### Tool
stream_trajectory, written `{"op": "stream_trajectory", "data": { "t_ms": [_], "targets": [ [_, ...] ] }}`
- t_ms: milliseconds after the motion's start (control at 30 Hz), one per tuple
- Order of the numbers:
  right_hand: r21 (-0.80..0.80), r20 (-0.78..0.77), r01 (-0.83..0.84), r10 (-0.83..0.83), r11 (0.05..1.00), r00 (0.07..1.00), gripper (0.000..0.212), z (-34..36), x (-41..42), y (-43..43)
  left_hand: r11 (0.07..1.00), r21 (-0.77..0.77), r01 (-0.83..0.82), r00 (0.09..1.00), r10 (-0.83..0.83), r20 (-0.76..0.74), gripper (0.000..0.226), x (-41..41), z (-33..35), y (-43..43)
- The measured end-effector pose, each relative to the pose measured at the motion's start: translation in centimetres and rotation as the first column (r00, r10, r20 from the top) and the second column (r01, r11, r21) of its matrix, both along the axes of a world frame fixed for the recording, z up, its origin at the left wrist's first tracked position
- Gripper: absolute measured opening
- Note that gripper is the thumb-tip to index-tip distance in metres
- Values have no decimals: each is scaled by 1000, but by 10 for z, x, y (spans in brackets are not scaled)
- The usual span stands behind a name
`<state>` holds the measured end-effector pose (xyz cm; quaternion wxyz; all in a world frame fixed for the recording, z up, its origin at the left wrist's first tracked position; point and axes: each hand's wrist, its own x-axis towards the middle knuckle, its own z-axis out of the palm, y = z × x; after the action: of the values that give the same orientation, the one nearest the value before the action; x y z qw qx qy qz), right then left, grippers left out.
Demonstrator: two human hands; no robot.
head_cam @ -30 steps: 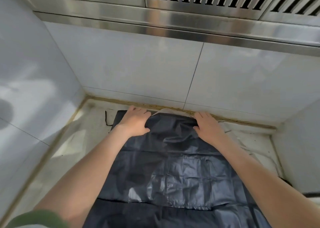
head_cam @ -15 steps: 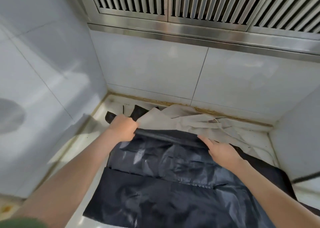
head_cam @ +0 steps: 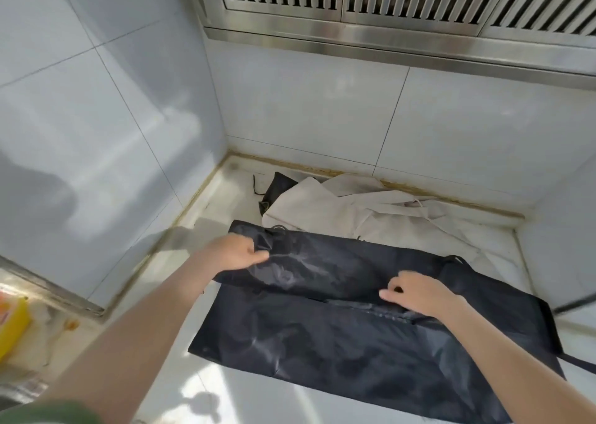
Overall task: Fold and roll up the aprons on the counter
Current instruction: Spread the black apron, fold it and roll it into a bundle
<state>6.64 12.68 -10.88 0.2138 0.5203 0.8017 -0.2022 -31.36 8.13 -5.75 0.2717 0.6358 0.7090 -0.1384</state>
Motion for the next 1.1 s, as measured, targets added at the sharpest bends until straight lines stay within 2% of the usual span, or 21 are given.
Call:
{"op": "stream_trajectory", "data": {
  "t_ms": [67, 133, 267, 367, 433, 500, 533, 600, 667, 700, 733, 767, 800, 833, 867, 900, 967, 1033, 1067, 1100],
  "targets": [
    [127, -130, 40, -24, 991, 991, 38, 5, -8, 5, 962, 244, -120, 992, 109, 60, 35, -5, -9, 8],
    [223, -248, 70, -13, 972, 969, 33, 7, -21, 10, 906, 397, -151, 988, 144, 46, 32, -8, -18, 19],
    [258, -343, 92, 2, 962, 939, 53, 7, -51, 20, 889, 417, -188, 966, 244, -85, 40, -9, -26, 35],
    [140, -431, 195, -117, 971, 895, 55, 2, -70, 25, 835, 315, -451, 879, 478, -7, 57, -17, -32, 41],
    [59, -489, 280, -217, 958, 845, 52, -5, -78, 25, 725, 155, -672, 740, 645, 193, 63, -22, -34, 42],
    [63, -492, 304, -235, 951, 838, 47, -11, -84, 25, 583, -52, -811, 509, 745, 431, 56, -26, -37, 43],
    [106, -470, 296, -215, 949, 856, 44, -13, -86, 26, 528, -154, -835, 379, 755, 535, 51, -28, -39, 44],
    [199, -402, 284, -186, 938, 897, 34, -15, -85, 31, 470, -271, -840, 182, 715, 676, 40, -31, -41, 45],
    [198, -391, 316, -221, 928, 894, 27, -17, -82, 38, 429, -284, -857, 74, 648, 758, 29, -32, -38, 44],
    [180, -387, 321, -233, 930, 892, 25, -19, -81, 42, 421, -251, -872, 81, 629, 774, 26, -34, -39, 43],
    [168, -380, 312, -231, 935, 896, 24, -20, -80, 45, 440, -169, -882, 161, 620, 768, 27, -34, -39, 42],
    [161, -383, 310, -230, 937, 895, 23, -21, -80, 47, 478, -23, -878, 324, 629, 707, 28, -33, -40, 41],
    [154, -402, 325, -242, 933, 883, 24, -23, -79, 47, 517, 161, -841, 504, 637, 583, 27, -30, -42, 41],
    [144, -431, 357, -266, 923, 862, 25, -23, -78, 47, 538, 344, -770, 639, 644, 421, 25, -26, -42, 40],
    [141, -462, 396, -293, 908, 837, 28, -24, -76, 44, 542, 467, -699, 702, 645, 302, 27, -20, -43, 39],
    [166, -484, 425, -302, 890, 821, 35, -25, -72, 42, 539, 553, -635, 745, 617, 254, 37, -10, -44, 39],
    [258, -444, 433, -292, 864, 847, 55, -33, -60, 35, 583, 672, -457, 877, 421, 231, 54, 18, -48, 37],
    [277, -358, 448, -341, 850, 869, 63, -42, -42, 25, 665, 731, -152, 988, 78, 135, 56, 57, -56, 33],
    [263, -323, 455, -366, 851, 873, 61, -47, -35, 20, 689, 725, 20, 991, -110, 76, 55, 75, -61, 30],
    [250, -305, 471, -393, 846, 868, 58, -52, -22, 15, 688, 700, 191, 952, -305, 40, 54, 98, -67, 29]
  ]
}}
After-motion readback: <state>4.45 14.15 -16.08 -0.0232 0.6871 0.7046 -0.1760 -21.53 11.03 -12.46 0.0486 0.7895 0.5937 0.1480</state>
